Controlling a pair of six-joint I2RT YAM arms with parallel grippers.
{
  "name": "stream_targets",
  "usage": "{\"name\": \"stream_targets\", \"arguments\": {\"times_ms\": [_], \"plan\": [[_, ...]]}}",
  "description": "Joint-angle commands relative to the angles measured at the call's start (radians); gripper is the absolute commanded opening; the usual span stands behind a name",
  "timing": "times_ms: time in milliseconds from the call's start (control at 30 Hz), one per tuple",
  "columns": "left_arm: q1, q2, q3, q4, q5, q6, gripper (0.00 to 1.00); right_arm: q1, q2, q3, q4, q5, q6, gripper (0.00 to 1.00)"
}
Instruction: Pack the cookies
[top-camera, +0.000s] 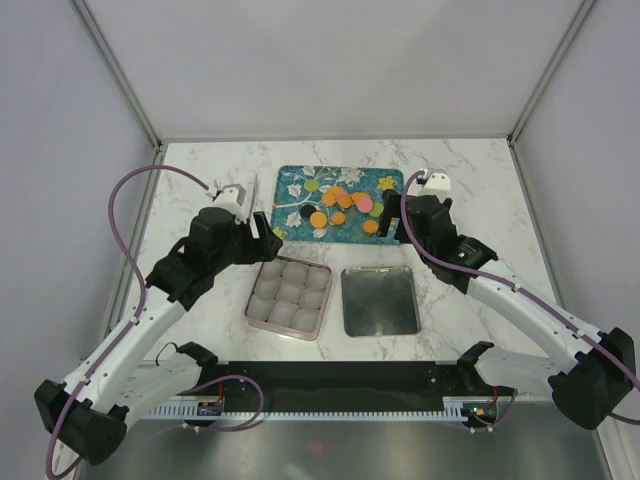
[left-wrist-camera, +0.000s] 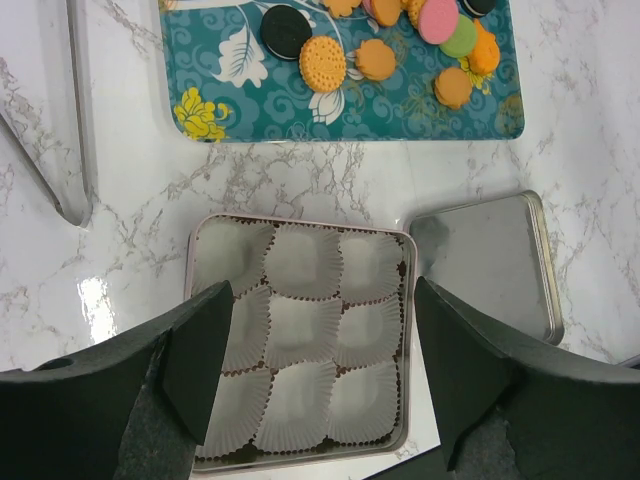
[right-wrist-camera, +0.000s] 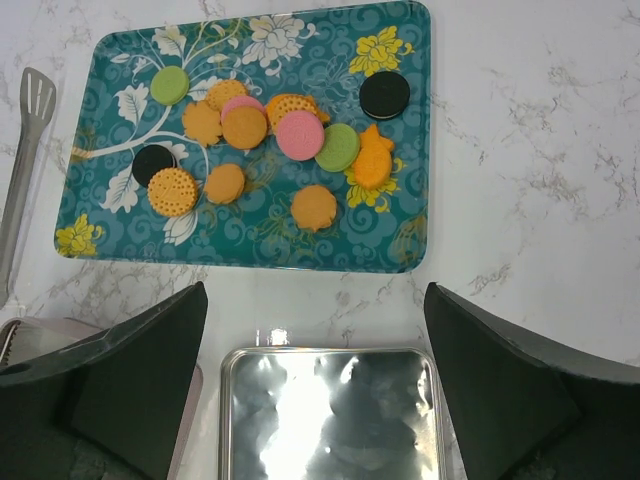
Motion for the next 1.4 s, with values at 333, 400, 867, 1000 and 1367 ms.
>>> {"name": "stream_targets", "arguments": {"times_ms": [333,400,867,1000,1367], "plan": [[0.003,0.041,0.088,-0.03,-0.18,-0.01,0.84,-0.001,-0.04,0.016,0.025,-0.076,-0.043,0.98],[0.019,0.108,0.143,-0.042,-0.218,-0.016,0.92,-0.001,-0.027,0.023,0.025,-0.086,-0.046,0.98],[0.332,0.703,0.484,0.016,-0.251,0.073,0.79,-0.001,0.105,0.096,0.042,-0.281,-0.049,0.98],[0.397,0.835,0.545,0.013,-0.214,0.087,0.74,-0.001,0.076,0.078,0.042,-0.309,-0.047,0.95],[0.458,1.072,0.613,0.002,-0.168,0.133,0.69,-0.001,0.03,0.041,0.028,-0.315,-0.043,0.9]]}}
